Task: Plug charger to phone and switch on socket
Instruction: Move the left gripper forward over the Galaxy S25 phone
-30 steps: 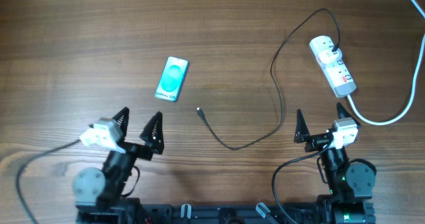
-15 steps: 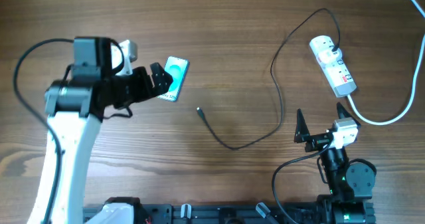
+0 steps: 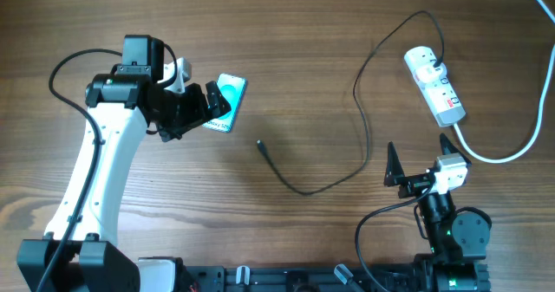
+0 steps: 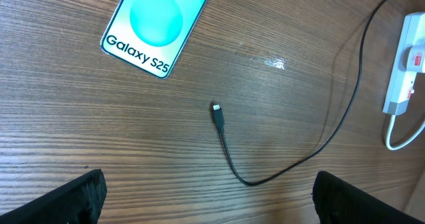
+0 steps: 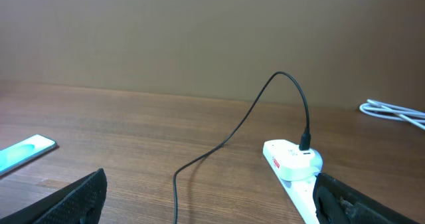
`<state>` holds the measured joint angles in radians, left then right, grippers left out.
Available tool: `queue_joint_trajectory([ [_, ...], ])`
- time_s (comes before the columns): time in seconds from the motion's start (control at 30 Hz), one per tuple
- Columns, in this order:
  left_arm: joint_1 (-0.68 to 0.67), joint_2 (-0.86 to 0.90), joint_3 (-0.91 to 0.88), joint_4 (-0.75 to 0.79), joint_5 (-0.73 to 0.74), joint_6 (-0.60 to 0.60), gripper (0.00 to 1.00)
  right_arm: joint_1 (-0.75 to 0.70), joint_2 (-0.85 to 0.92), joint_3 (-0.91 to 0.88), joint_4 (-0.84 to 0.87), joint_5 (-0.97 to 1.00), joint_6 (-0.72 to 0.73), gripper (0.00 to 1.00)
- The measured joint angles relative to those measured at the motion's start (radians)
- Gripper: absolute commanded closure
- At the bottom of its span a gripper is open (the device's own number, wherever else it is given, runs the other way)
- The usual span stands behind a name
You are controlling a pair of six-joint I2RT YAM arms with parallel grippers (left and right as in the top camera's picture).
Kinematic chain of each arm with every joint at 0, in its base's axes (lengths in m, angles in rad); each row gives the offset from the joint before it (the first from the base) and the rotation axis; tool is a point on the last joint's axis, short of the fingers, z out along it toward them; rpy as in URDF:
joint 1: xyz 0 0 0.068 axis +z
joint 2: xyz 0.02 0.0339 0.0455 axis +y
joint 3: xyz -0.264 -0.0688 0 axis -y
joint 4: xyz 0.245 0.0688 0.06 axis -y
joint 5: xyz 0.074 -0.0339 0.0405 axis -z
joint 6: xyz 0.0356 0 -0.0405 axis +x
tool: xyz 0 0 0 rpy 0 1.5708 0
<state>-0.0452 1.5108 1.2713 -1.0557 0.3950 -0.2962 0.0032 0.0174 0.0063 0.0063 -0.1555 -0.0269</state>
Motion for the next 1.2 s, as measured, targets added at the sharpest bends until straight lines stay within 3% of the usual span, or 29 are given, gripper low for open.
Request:
queue_joint_trajectory([
  [1.13,0.000,0.000,0.000,0.000,0.000,0.000,0.00,0.000,0.000,0.000,0.000,0.000,0.000,0.00],
  [1.2,-0.002,0.000,0.000,0.016,-0.084,0.079,0.00,0.000,0.000,0.000,0.000,0.000,0.000,0.00],
])
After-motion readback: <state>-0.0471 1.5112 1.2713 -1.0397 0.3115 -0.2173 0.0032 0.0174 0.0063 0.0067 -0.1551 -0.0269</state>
